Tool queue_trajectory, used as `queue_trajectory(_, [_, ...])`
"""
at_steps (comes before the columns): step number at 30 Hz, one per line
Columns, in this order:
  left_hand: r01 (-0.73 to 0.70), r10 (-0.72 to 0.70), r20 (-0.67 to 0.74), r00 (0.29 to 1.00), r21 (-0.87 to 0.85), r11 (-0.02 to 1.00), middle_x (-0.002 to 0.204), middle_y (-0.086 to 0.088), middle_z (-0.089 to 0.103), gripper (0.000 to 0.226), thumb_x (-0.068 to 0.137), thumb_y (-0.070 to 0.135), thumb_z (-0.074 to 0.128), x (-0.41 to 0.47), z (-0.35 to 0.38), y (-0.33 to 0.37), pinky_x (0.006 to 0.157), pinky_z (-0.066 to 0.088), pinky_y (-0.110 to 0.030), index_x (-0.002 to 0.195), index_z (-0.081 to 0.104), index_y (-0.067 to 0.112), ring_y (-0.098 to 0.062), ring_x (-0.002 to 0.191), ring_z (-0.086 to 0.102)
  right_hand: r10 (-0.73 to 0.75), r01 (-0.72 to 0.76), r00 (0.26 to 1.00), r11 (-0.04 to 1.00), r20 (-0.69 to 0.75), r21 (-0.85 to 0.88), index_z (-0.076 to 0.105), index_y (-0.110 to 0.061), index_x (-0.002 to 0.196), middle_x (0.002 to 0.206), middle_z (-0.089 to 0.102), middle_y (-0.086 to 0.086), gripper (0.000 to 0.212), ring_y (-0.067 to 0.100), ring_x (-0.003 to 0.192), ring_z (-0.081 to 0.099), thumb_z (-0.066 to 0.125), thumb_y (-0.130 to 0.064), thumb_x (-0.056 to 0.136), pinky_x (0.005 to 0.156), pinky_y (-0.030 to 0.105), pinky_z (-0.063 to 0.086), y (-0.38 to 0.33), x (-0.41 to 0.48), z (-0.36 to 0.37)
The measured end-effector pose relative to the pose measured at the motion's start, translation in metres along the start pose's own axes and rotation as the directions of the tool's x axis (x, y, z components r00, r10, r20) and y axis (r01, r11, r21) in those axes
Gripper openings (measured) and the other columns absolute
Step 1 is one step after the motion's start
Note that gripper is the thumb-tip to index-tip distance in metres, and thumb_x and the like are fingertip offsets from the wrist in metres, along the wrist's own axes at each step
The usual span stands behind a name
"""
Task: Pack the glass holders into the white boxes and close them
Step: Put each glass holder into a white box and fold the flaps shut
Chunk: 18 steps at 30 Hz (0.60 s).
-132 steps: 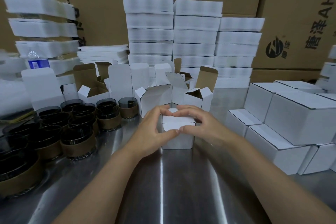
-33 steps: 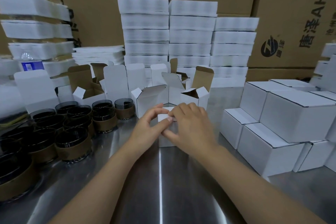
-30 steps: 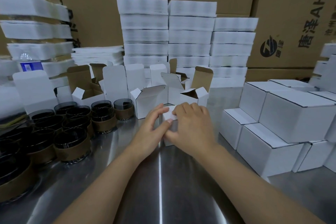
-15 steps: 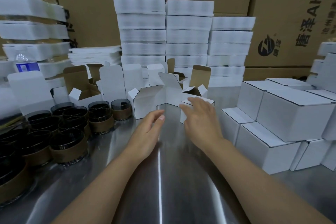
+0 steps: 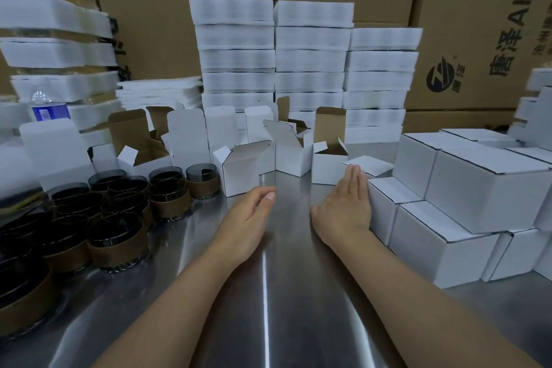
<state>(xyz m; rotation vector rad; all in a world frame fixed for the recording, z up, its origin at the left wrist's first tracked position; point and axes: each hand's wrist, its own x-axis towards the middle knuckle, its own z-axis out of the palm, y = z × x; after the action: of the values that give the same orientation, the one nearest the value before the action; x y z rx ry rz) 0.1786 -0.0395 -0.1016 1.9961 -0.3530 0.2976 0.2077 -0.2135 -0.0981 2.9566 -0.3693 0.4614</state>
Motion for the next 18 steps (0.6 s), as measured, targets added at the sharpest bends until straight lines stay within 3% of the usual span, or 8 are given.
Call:
queue_trajectory(3, [0.013,-0.013,0.008,1.000,0.013,1.000,0.108,0.024,0.061,0.017,0.099,0.039,0.040,0.000,0.000,0.001,0.097,0.045,-0.033,0.099,0.055,0.047,0.003,0.108,0.052,0.032,-0.029,0.999,0.995,0.028,-0.098,-0.007,0.014,0.142,0.154,-0.009,0.028,0.080,0.037,0.144,-0.012,0.018,-0.048,0.098,0.111,0.042,-0.019,-0.003,0.003,-0.002])
queue_trajectory(5, [0.017,-0.018,0.013,1.000,0.010,1.000,0.107,0.023,0.062,0.018,0.099,0.043,0.039,0.001,0.001,0.000,0.097,0.045,-0.035,0.095,0.056,0.049,0.001,0.109,0.054,0.041,-0.029,0.998,0.974,0.052,-0.223,-0.001,0.012,0.144,0.154,-0.001,0.030,0.072,0.041,0.144,-0.007,0.016,-0.041,0.099,0.112,0.048,-0.016,-0.007,0.008,-0.010])
queue_trajectory(7, [0.014,-0.015,0.017,1.000,0.020,1.000,0.107,0.022,0.064,0.018,0.095,0.050,0.038,0.001,0.002,-0.001,0.097,0.045,-0.034,0.094,0.056,0.049,-0.001,0.109,0.055,0.011,0.000,0.999,0.971,0.047,-0.238,0.006,0.008,0.146,0.154,0.006,0.029,0.065,0.042,0.143,0.003,0.023,-0.031,0.098,0.114,0.051,-0.007,-0.012,0.021,-0.020])
queue_trajectory(8, [0.013,-0.014,0.019,1.000,0.022,1.000,0.105,0.021,0.065,0.020,0.091,0.053,0.037,0.002,0.002,-0.001,0.097,0.046,-0.034,0.093,0.057,0.049,-0.002,0.108,0.056,-0.025,0.028,0.999,0.985,0.022,-0.169,0.009,0.004,0.147,0.154,0.010,0.026,0.064,0.041,0.141,0.012,0.029,-0.028,0.096,0.116,0.049,0.005,-0.013,0.029,-0.025])
queue_trajectory(10, [0.019,-0.019,0.022,1.000,0.019,1.000,0.100,0.018,0.067,0.029,0.083,0.059,0.035,0.002,0.003,-0.002,0.095,0.047,-0.036,0.091,0.059,0.045,-0.003,0.103,0.058,-0.093,0.097,0.995,0.984,-0.033,0.148,0.009,-0.005,0.149,0.153,0.011,0.018,0.068,0.035,0.133,0.027,0.043,-0.020,0.091,0.106,0.041,0.028,-0.014,0.046,-0.033])
queue_trajectory(13, [0.023,-0.023,0.025,0.999,0.008,1.000,0.094,0.015,0.068,0.044,0.074,0.069,0.031,0.003,0.002,-0.004,0.096,0.046,-0.035,0.092,0.060,0.041,-0.005,0.100,0.060,-0.114,0.101,0.993,0.816,-0.013,0.569,-0.004,-0.013,0.150,0.157,0.004,0.008,0.081,0.035,0.131,0.030,0.050,-0.011,0.090,0.101,0.040,0.034,-0.012,0.066,-0.037])
queue_trajectory(15, [0.023,-0.023,0.030,0.999,0.010,1.000,0.094,0.014,0.068,0.052,0.070,0.072,0.028,0.004,0.002,-0.005,0.097,0.045,-0.035,0.092,0.061,0.037,-0.007,0.100,0.061,-0.108,0.041,0.992,0.742,0.059,0.669,-0.008,-0.015,0.150,0.157,0.006,0.006,0.085,0.034,0.131,0.034,0.052,-0.011,0.090,0.103,0.042,0.037,-0.010,0.076,-0.036])
queue_trajectory(18, [0.030,-0.030,0.027,0.999,0.026,0.999,0.095,0.014,0.068,0.052,0.074,0.069,0.030,0.005,0.001,-0.004,0.097,0.045,-0.034,0.094,0.062,0.033,-0.006,0.099,0.060,-0.068,-0.028,0.991,0.749,0.119,0.662,-0.007,-0.013,0.150,0.150,0.020,0.016,0.083,0.035,0.129,0.037,0.051,-0.012,0.091,0.103,0.042,0.036,-0.012,0.081,-0.029])
